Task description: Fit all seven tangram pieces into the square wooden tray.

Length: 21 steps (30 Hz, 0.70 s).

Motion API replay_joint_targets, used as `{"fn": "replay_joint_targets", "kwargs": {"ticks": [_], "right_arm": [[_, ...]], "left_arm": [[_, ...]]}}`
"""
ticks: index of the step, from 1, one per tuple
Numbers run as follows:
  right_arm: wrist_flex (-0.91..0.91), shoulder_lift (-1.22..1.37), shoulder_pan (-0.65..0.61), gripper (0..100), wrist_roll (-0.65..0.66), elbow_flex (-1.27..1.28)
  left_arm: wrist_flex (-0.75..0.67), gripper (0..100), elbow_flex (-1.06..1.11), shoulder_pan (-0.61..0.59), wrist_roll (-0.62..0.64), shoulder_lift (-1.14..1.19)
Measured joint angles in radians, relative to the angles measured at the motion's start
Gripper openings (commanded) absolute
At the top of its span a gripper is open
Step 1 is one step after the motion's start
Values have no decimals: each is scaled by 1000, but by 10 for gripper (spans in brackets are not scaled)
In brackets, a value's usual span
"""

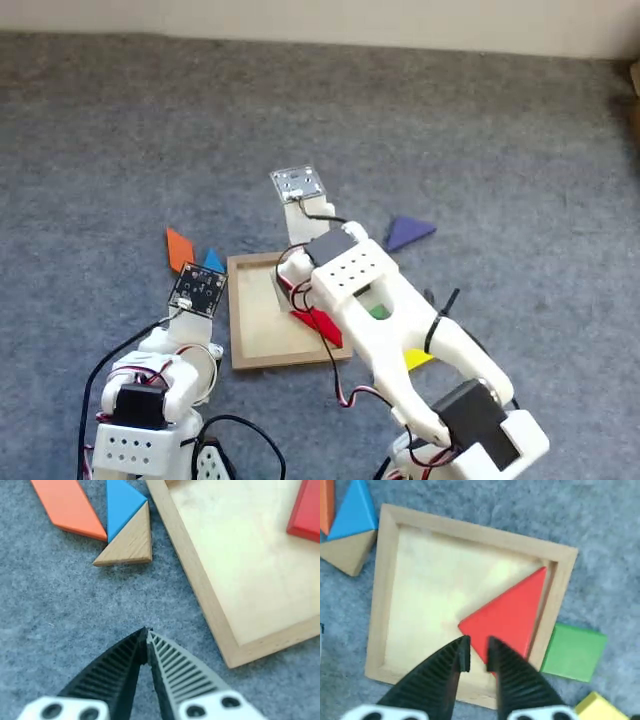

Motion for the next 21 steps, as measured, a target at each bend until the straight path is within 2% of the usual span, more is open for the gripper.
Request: {"fn": "replay_joint_targets", "kwargs": {"ticks": [9,16,21], "right_arm": [[-103,135,26,5,9,60],[-97,141,124,5,9,58],[-5,144,170,5,15,37]], "left_arm": [[0,7,0,0,0,0],[0,7,0,0,0,0],[0,7,0,0,0,0]]}}
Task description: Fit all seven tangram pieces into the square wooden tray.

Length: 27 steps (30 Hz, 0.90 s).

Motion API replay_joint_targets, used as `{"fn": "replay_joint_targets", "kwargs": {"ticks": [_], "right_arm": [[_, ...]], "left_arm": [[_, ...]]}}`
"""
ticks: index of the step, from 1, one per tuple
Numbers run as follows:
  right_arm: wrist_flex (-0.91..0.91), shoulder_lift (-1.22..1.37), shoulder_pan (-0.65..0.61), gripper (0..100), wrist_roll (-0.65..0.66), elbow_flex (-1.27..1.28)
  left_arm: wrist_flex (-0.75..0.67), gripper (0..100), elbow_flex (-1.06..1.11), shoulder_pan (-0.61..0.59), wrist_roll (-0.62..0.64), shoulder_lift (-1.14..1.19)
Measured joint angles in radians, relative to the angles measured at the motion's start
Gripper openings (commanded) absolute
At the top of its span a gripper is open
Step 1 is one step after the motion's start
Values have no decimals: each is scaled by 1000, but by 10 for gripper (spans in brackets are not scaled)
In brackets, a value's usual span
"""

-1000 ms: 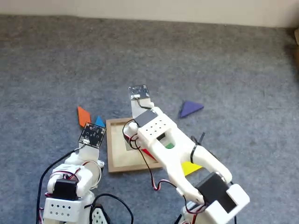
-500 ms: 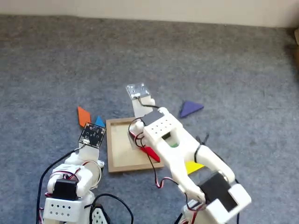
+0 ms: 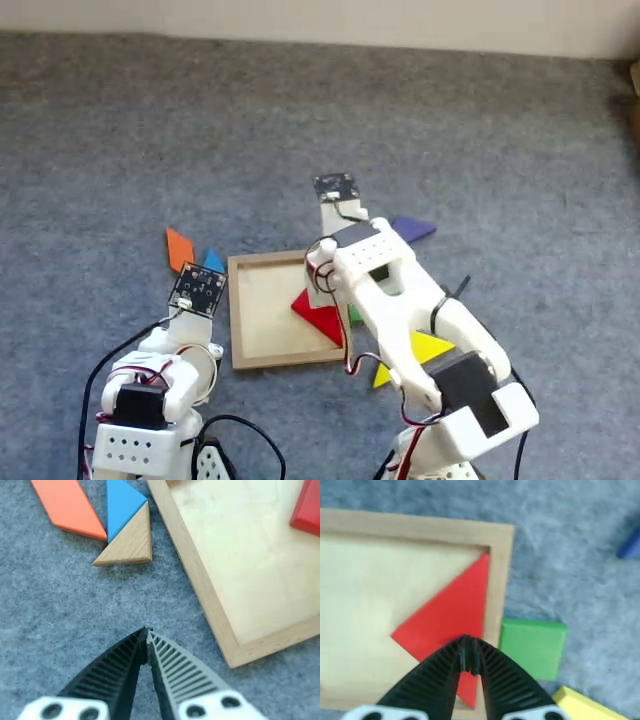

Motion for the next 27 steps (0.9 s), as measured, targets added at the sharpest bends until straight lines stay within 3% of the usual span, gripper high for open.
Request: {"fn": "replay_joint_targets", "kwargs": {"ticks": [14,17,20,23,27], "right_arm": [[181,-285,138,11,0,-34],[181,-304,158,11,-89,-34],[181,-308,158,19,-269,8],[181,-308,158,103,-448,66],[181,-308,158,312,-493,147]], "left_arm": [[0,7,0,0,0,0],[0,7,0,0,0,0],[0,7,0,0,0,0],[0,7,0,0,0,0],[0,7,0,0,0,0]]}}
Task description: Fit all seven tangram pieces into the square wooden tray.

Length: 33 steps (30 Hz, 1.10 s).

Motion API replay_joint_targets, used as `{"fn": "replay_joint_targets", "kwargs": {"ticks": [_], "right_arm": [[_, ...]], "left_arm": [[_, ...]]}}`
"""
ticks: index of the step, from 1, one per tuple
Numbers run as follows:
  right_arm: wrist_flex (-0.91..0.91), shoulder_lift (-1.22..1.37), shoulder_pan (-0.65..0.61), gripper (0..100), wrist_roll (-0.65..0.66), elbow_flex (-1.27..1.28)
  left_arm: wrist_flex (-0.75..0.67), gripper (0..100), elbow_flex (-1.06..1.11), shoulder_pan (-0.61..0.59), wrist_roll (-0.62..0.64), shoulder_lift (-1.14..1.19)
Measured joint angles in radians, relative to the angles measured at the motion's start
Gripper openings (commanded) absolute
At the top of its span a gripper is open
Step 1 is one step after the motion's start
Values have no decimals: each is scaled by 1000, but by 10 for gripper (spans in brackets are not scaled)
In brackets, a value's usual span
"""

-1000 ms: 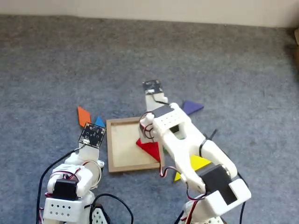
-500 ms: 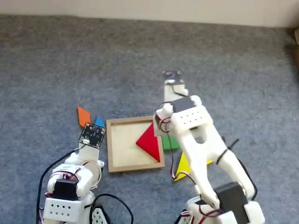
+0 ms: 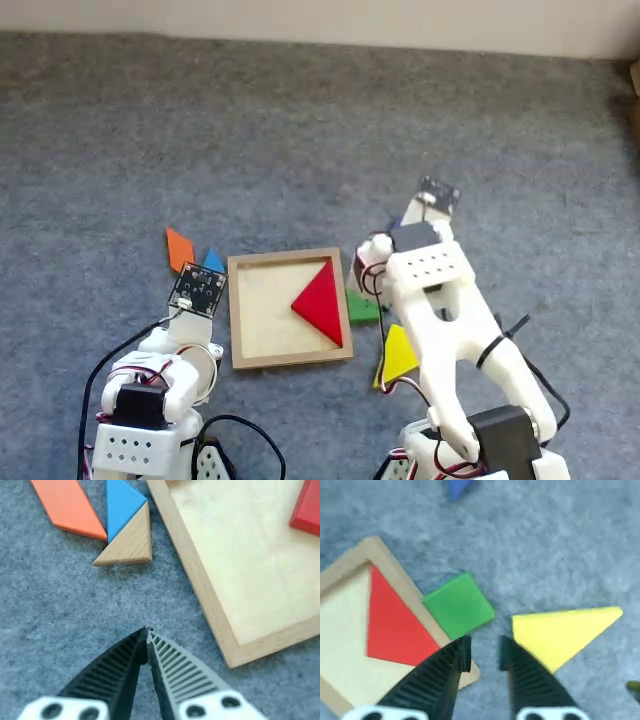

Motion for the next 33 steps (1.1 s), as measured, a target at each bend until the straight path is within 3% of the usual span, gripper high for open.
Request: {"fn": "replay_joint_targets", "kwargs": {"ticks": [5,11,16,27,33], "right_arm": [[0,0,0,459,-44,41],[-9,0,0,461,-172,41],[-120,-2,12,461,-232,118],[-390,-6,63,461,-239,278],[-442,-26,69,461,-239,318]], "left_arm": [[0,7,0,0,0,0],[0,7,0,0,0,0],[0,7,0,0,0,0],[0,7,0,0,0,0],[0,7,0,0,0,0]]}}
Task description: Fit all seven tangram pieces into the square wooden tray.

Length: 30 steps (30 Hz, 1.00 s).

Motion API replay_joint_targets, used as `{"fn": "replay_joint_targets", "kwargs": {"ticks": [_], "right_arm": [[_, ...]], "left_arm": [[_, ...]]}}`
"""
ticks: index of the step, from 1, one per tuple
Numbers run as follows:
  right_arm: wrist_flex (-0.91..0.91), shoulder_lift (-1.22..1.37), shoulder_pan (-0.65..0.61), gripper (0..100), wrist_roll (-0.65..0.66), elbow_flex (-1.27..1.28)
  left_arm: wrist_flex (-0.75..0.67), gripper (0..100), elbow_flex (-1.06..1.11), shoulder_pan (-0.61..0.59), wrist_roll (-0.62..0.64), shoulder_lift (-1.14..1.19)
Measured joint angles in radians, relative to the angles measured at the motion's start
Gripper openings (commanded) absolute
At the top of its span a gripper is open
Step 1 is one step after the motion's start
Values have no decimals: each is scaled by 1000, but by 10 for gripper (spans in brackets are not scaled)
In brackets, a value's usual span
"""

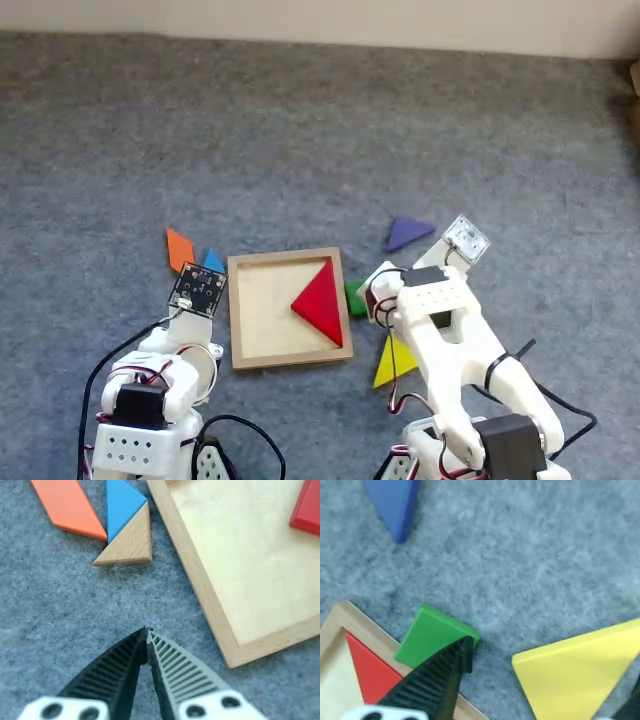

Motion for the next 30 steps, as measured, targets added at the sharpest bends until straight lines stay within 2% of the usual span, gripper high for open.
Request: {"fn": "replay_joint_targets", "kwargs": {"ticks": [9,18,24,30], "right_arm": [[14,6,69,461,0,8],[58,6,66,461,11,8],[63,6,11,456,18,8],[52,2,3,330,18,48]], "left_arm": [[0,7,0,0,0,0],[0,7,0,0,0,0],[0,7,0,0,0,0],[0,7,0,0,0,0]]}}
